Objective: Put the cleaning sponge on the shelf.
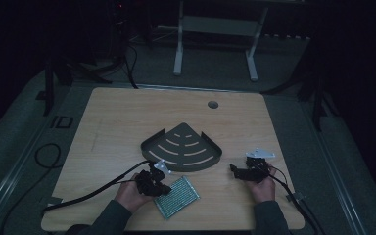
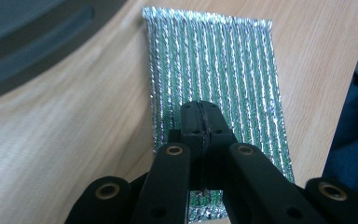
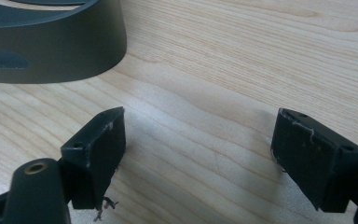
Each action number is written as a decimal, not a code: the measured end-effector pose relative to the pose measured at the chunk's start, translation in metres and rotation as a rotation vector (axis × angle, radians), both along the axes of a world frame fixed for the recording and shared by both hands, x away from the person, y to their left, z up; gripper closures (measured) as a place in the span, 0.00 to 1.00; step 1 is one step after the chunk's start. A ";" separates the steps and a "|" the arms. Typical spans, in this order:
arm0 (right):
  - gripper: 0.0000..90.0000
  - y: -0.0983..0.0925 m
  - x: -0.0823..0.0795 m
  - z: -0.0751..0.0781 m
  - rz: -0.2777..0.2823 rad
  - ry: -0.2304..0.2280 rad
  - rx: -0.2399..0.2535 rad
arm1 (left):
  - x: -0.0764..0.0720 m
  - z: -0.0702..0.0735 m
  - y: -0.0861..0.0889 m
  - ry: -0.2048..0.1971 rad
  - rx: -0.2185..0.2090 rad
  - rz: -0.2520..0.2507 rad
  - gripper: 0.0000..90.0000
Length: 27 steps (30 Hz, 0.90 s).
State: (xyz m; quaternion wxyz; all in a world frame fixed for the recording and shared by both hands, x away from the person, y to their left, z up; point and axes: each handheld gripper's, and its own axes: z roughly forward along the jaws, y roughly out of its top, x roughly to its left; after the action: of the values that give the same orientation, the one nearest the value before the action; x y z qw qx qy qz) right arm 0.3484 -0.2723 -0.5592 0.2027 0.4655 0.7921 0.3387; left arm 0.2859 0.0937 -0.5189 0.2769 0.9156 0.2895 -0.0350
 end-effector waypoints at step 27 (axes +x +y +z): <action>0.19 0.000 0.000 0.000 0.000 0.000 0.000 | 0.006 0.005 0.059 -0.046 0.139 0.121 1.00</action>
State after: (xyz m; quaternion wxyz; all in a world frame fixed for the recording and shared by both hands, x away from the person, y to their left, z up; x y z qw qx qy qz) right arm 0.3486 -0.2722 -0.5593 0.2029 0.4654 0.7922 0.3386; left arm 0.2915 0.1527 -0.5137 0.2209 0.9140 0.3396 0.0230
